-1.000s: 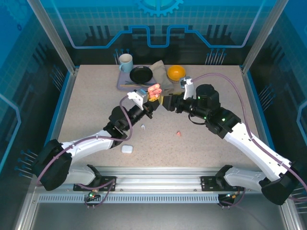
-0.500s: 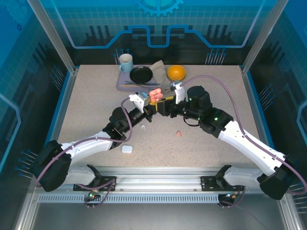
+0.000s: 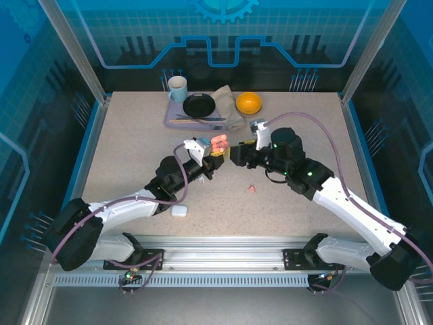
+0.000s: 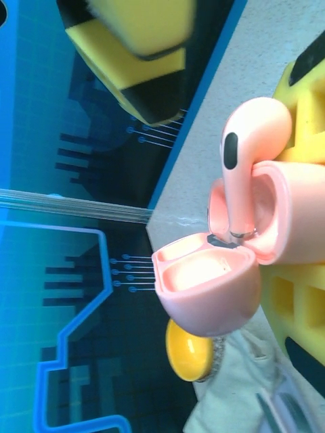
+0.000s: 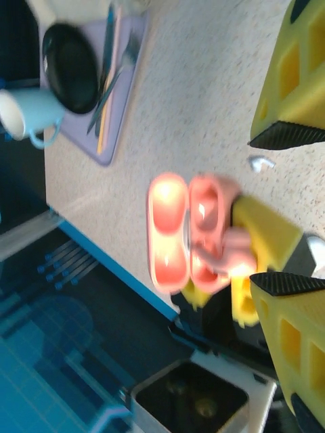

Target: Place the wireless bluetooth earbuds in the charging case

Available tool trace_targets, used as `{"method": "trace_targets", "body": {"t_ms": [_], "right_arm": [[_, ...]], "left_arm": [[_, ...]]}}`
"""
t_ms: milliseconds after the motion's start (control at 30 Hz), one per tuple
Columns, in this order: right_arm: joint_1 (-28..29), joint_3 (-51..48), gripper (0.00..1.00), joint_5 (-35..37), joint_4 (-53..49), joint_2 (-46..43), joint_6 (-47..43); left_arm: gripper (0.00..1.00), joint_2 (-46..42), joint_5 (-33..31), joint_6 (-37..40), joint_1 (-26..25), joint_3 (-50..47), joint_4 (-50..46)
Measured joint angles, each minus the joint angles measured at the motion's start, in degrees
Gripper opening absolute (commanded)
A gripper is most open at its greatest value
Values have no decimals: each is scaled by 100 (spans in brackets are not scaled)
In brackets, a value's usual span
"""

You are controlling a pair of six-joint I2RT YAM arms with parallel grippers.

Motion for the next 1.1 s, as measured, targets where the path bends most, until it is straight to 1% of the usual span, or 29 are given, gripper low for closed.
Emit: {"method": "trace_targets", "body": {"t_ms": [133,200,433,633,900,1100], "right_arm": [[-516,-673,54,70,31,-415,479],[-656,-973,54,109,35,-514,664],[-710,-1762,55,452,4,-553,1167],[-713,-1923,55,817,-83,-319,1523],[-715,-1926,54,984,-118,302,1718],[-715,-1926,54,975,-129,699,1722]], "left_arm": [[0,0,-7,-96,0,-337,-33],[0,0,-20,-136,-7,-468,-114],[0,0,-131,-280,-236,-732,-704],[0,173,-269,-540,-525,-697,-1403],[0,1163,-494,-852,-918,-83,-2483],[0,1641,-708,-992,-966,343,-2979]]}}
